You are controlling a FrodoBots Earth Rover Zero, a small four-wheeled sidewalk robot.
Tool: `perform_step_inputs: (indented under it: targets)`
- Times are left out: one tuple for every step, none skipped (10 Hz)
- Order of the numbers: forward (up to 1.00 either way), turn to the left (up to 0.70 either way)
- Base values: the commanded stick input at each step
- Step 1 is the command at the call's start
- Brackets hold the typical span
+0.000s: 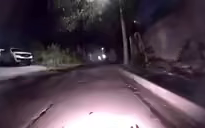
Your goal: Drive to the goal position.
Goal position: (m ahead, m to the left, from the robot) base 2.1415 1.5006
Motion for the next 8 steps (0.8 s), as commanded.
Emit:
perform_step_inputs:
  targets:
    - [0.70, 0.00]
    - [0.70, 0.00]
    - [0.70, 0.00]
    - [0.70, 0.00]
    - [0.70, 0.00]
    - [0.70, 0.00]
    - [0.70, 0.00]
    - [0.70, 0.00]
